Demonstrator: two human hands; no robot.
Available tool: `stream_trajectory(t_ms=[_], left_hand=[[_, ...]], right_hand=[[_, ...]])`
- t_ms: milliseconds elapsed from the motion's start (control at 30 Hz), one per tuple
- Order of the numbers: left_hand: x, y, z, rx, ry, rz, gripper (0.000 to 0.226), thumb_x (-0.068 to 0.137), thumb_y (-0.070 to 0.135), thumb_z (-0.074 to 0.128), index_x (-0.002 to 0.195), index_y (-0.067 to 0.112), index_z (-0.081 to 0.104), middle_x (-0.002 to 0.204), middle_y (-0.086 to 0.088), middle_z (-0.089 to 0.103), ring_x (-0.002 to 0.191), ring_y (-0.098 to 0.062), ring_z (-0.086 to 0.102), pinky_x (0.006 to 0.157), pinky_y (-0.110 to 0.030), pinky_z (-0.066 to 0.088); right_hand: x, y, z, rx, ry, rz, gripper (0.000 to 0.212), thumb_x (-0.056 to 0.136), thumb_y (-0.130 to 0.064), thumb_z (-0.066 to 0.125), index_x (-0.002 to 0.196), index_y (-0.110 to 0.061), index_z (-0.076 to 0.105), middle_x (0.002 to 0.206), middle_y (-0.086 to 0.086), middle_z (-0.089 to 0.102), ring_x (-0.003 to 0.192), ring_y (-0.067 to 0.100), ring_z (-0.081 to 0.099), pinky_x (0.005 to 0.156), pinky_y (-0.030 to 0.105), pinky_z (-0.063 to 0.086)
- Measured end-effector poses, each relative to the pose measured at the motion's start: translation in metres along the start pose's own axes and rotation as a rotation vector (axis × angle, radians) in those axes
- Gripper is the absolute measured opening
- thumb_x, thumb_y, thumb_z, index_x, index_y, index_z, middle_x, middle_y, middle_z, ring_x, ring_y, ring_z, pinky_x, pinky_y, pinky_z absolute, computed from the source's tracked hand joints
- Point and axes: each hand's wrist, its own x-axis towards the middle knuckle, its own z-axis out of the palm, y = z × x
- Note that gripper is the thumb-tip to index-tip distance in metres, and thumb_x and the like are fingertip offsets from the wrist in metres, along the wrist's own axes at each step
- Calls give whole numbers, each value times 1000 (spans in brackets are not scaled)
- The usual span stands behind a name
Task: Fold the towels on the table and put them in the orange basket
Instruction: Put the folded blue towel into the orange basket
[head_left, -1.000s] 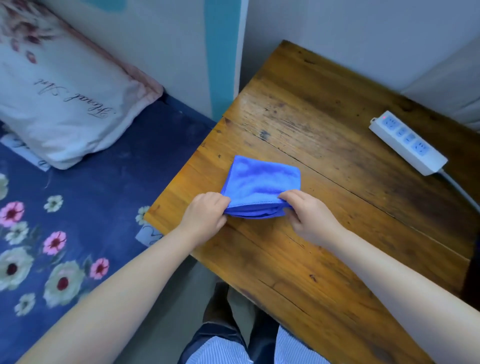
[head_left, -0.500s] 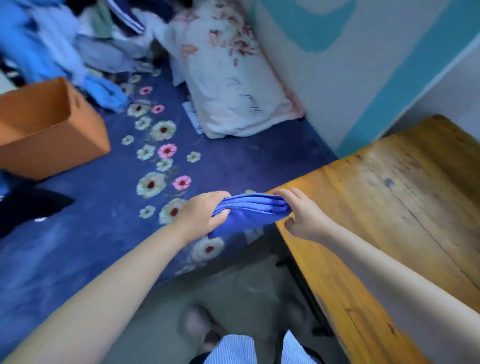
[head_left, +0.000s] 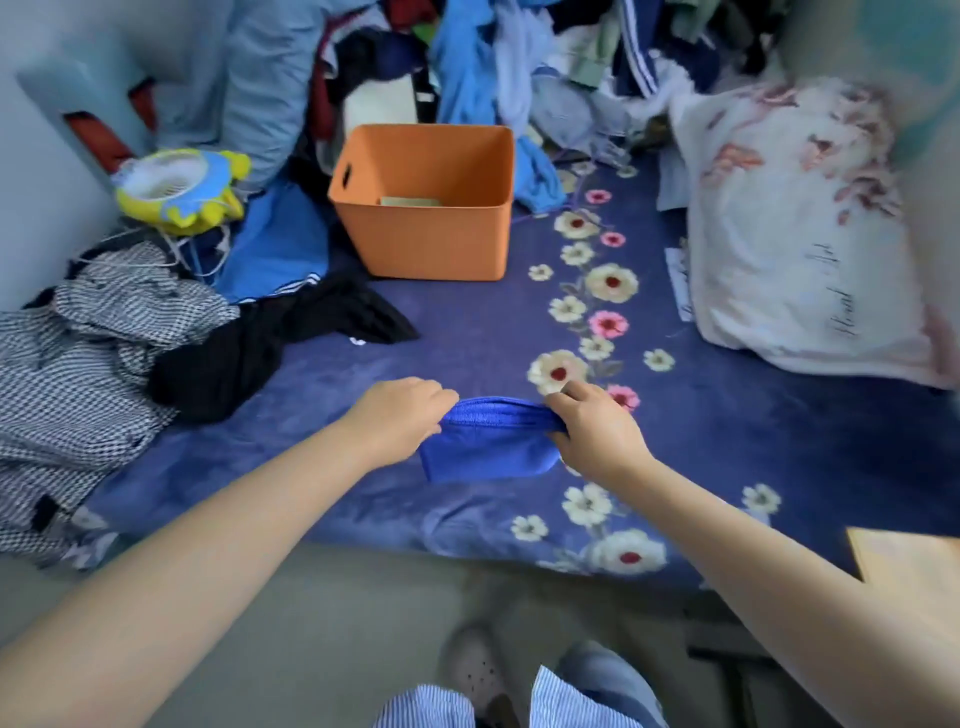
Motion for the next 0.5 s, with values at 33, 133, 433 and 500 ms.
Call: stream_trajectory(t_ms=[33,133,433,500], left_hand=[[-2,-14,2,8,21,-37,21,95,23,44,113,12,47,111,-2,55,107,-21,50,72,-32,39],[5,-47,4,43,61,-123,17,95,17,41,110,12,46,110,-2,54,105,-22,50,66,-31,33],[99,-129,-18,-60,140,-240,20,95,22,43,112,12,48,112,-2,55,105,-22,52,68,-30,36],[128,-151,-29,-61,150,-248,22,95,24,44,113,13,49,112,-2,55,105,-22,52,69,-32,39]], right_hand=[[13,-12,0,-5,3,-15,27,87,-15,49,112,-6,55,113,11,51,108,27,47,63,29,33],[52,-36,-6,-25,28,-37,27,88,-13,47,113,-8,55,113,10,51,109,27,46,63,29,33],[195,-35,-40,2,42,-31,27,87,-7,46,112,-6,55,109,13,49,105,30,47,68,36,46],[229,-30,-51,11,43,-36,28,86,-6,47,114,-6,55,111,13,49,106,30,47,73,38,49]])
